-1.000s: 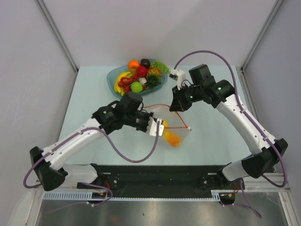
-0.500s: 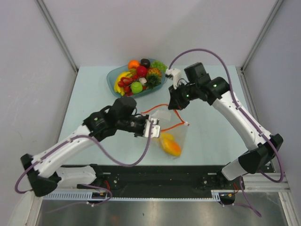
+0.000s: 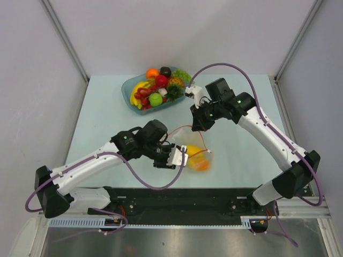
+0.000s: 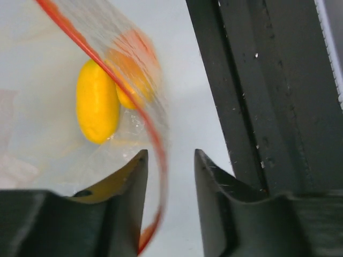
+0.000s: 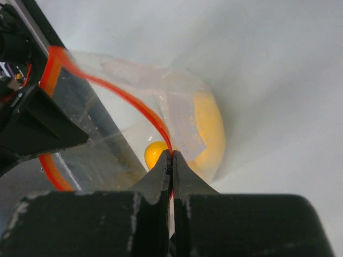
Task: Place the food in the zip-top bag and seal the zipper
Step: Adjust the zipper food storage bag at the center of the board, then pick up the fake fruit from the bin.
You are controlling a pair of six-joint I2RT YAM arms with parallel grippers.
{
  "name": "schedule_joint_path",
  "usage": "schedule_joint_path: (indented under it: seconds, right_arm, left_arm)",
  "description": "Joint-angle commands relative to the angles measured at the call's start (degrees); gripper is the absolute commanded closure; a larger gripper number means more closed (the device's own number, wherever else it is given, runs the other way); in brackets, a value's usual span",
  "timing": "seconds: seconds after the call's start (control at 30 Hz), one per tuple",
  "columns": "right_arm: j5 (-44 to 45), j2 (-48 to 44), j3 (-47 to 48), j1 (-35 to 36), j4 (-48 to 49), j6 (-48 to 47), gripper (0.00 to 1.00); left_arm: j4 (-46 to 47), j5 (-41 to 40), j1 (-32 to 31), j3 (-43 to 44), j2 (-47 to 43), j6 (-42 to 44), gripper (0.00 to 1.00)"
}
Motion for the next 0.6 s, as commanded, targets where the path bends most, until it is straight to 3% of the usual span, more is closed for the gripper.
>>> schedule_joint_path:
  seconds: [0.0,0.03,0.07,0.13,0.17,0.3,0.43,0.57]
  right_arm:
    - [1.2,-2.1,-2.0,-0.7,1.6,-0.5,1.00]
    - [1.5,-2.6,-2.9,-0.9,2.0,-0.4,1.00]
    - [1.6,-3.2,-3.6,-1.1,2.0,-0.3,1.00]
    - [1.9,-4.3,-5.7,-1.9,2.3,0.0,1.00]
    - [1.9,-4.6,-6.1,-2.2,2.4,0.6,1.00]
    - [1.8,-5.5,-7.4,-3.4,2.9,2.0,1.00]
    - [1.8,-6.1,-8.0,-4.3,3.0,2.4,1.00]
    - [1.8,-6.4,-8.3,-5.2,2.8,2.5,1.00]
  left_arm:
    - [8.2,6.2,7.3,3.3,-6.0,-9.6,0.40]
    - [11.7,10.7,9.9,3.6,-9.0,-16.8,0.20]
    - [19.2,11.5,12.4,3.5,-10.0,-20.3,0.12]
    - [25.7,9.8,18.2,3.5,-10.8,-27.8,0.04]
    - [30.7,9.4,19.9,3.8,-10.0,-29.8,0.04]
    - [36.6,6.7,28.4,8.5,-0.1,-38.4,0.06]
    - [37.7,-6.9,28.7,18.6,13.4,-40.6,0.10]
    - [38.2,-15.5,28.7,27.9,25.7,-44.9,0.04]
